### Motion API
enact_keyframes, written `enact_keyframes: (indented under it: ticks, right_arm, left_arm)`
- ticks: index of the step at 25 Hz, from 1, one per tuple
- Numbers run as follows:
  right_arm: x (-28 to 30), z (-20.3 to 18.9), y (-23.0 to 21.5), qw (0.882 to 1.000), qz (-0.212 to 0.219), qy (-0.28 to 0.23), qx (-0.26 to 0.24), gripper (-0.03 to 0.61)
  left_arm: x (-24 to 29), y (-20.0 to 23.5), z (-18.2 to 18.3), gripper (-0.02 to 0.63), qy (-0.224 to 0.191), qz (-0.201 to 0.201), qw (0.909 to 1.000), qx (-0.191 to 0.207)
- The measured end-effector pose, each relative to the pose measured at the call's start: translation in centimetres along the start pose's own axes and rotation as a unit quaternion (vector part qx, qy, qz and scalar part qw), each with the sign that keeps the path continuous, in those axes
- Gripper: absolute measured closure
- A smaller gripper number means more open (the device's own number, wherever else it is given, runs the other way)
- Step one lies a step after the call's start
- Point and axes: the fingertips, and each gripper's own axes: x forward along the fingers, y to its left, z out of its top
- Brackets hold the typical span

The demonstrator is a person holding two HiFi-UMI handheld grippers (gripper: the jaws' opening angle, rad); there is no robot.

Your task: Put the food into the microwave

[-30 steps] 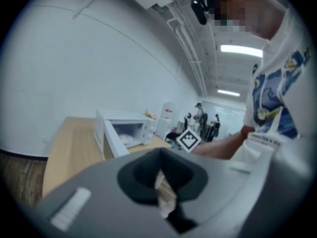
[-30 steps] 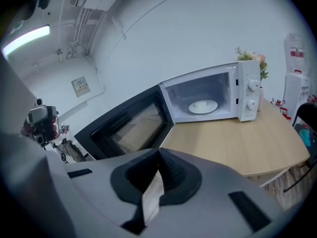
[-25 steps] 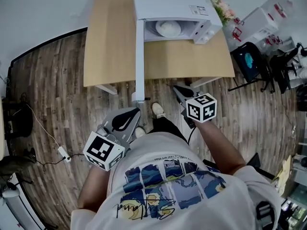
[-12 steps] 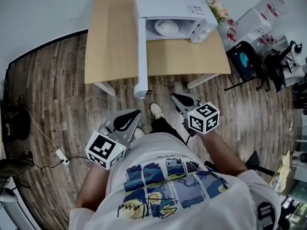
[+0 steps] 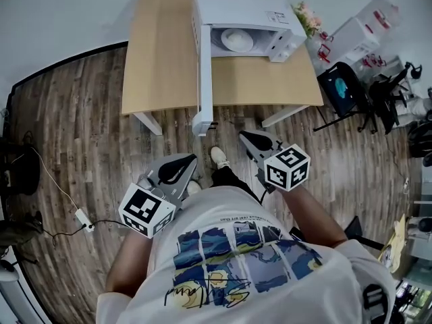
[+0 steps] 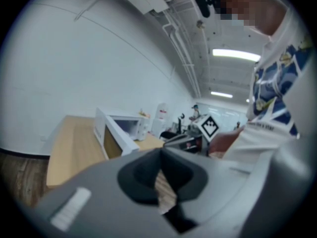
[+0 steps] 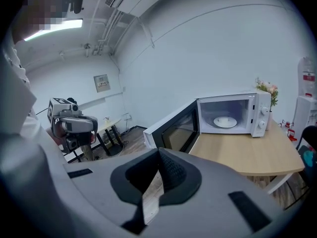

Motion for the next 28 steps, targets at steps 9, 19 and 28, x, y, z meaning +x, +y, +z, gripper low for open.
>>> enact_keyframes:
  ticks: [9,19,28]
  right_arm:
    - [-0.4,0.5,1.2,1.000,0.005,-0.006,-0.013,0.572]
    - [-0.8,0.5,1.7,1.000,0.008,-0.009,-0.017,0.572]
    - [-0.9,0.7,1.3,1.000,0.010,-0.011,-0.020,0.572]
  left_arm:
    - [-0.8,-0.3,-0.4,0.606,-0.004,0.004,1.0000,-0.004]
    - [-0.9,-0.5,-1.0,0.606,-0.003,0.004,1.0000,-0.007]
    - [-0.4,-0.4,-0.8,0.606,-0.003,0.007,0.9999,-0.011]
